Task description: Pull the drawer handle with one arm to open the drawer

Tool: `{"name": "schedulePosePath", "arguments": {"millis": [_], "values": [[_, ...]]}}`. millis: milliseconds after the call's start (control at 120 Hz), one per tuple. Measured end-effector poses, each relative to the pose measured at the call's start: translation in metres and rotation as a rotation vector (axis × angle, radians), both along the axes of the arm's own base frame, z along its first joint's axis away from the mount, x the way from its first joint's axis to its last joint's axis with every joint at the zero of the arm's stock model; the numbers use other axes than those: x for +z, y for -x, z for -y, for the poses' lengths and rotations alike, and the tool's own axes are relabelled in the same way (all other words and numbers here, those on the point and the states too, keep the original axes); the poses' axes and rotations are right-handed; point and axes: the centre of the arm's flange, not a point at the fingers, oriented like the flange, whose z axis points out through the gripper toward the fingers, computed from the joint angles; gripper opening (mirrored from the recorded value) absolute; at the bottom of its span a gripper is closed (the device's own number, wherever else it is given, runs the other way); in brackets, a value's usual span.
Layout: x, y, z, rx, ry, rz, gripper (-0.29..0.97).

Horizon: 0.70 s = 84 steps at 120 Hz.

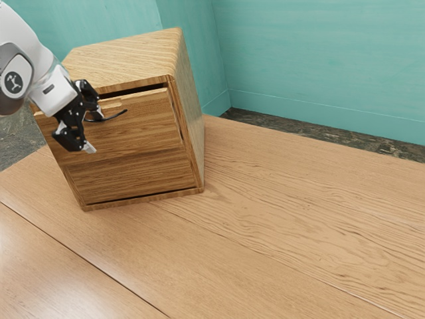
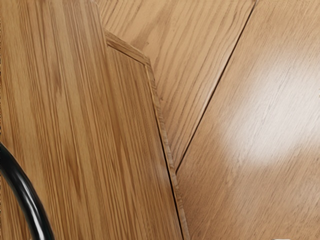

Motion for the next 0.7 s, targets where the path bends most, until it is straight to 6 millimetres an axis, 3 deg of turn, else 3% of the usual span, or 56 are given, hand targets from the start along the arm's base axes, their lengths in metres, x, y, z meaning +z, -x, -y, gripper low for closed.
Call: {"name": "schedulePosePath", "arguments": {"millis": [350, 700], "values": [[0.003, 0.017, 0.010, 0.004, -0.001, 0.004, 0.51], [0.003, 0.027, 0.015, 0.005, -0.002, 0.002, 0.55]]}}
